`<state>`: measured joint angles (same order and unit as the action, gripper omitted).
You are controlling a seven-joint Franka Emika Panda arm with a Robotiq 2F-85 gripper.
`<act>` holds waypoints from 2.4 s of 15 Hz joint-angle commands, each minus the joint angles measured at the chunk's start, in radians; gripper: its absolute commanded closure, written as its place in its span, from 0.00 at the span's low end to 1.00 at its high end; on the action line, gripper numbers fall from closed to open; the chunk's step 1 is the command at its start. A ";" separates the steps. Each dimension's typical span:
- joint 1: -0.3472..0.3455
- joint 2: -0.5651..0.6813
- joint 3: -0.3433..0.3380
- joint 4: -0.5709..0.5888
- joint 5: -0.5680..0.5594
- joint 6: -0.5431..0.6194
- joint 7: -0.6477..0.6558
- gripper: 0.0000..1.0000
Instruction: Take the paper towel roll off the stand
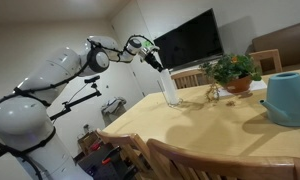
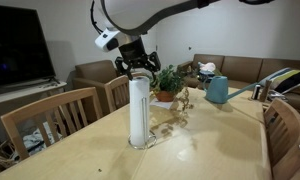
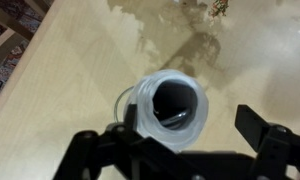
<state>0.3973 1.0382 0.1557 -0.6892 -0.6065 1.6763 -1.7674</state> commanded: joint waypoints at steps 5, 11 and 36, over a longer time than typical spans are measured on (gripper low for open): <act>0.008 -0.054 -0.008 -0.060 -0.046 0.042 -0.001 0.00; 0.015 -0.100 0.000 -0.083 -0.083 0.088 0.003 0.00; -0.272 -0.311 0.198 -0.541 0.019 0.510 -0.225 0.00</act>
<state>0.1486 0.8211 0.3628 -1.0995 -0.5828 2.2028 -2.0312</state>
